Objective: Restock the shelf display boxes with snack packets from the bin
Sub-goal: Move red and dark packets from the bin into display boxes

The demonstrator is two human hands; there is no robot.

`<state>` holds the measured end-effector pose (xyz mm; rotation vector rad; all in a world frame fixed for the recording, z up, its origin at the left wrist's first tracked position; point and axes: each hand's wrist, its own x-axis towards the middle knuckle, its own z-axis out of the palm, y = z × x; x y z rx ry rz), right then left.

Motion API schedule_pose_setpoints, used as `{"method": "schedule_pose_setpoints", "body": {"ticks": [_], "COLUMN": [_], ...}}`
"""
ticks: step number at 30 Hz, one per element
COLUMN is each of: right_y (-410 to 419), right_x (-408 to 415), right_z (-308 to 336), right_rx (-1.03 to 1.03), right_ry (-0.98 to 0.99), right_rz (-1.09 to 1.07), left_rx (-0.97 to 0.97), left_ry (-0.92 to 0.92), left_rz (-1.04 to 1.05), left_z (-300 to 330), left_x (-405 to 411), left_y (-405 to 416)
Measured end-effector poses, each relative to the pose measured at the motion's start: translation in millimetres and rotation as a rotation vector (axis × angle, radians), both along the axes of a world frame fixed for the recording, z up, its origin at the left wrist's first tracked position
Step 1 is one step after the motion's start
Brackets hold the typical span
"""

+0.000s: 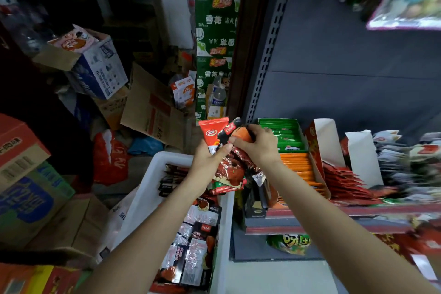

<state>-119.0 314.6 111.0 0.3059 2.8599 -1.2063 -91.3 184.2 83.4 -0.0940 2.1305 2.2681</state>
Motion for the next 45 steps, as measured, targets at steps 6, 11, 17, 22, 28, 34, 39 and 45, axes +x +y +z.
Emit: {"method": "schedule_pose_setpoints", "body": {"ticks": [6, 11, 17, 22, 28, 34, 39, 45], "right_y": [74.5, 148.0, 254.6, 305.7, 328.2, 349.3, 365.1, 370.6], "right_x": [5.2, 10.0, 8.1, -4.8, -16.5, -12.7, -12.3, -10.2], "right_z": [7.9, 18.2, 43.1, 46.0, 29.0, 20.1, 22.2, 13.7], "right_rx": [-0.605, -0.739, -0.673, -0.466, -0.426, -0.62, -0.685, -0.69], "right_ry": [-0.078, -0.062, 0.192, 0.351, 0.356, 0.257, 0.279, 0.253], "right_rz": [-0.198, -0.277, -0.243, -0.198, -0.176, -0.2, -0.225, -0.216], "left_rx": [-0.015, 0.024, -0.464, -0.77, -0.711, -0.49, -0.458, -0.379], "left_ry": [-0.079, -0.152, 0.133, 0.366, 0.268, 0.149, 0.175, 0.114], "left_rz": [-0.035, -0.007, -0.008, 0.121, 0.255, 0.199, 0.167, 0.185], "left_z": [14.7, 25.4, 34.3, 46.7, 53.5, 53.5, 44.3, 6.4], "left_x": [-11.3, -20.8, -42.4, -44.4, -33.8, -38.1, -47.8, -50.4], "left_y": [50.8, 111.5, 176.9, 221.8, 249.0, 265.4, 294.5, 308.3]}}
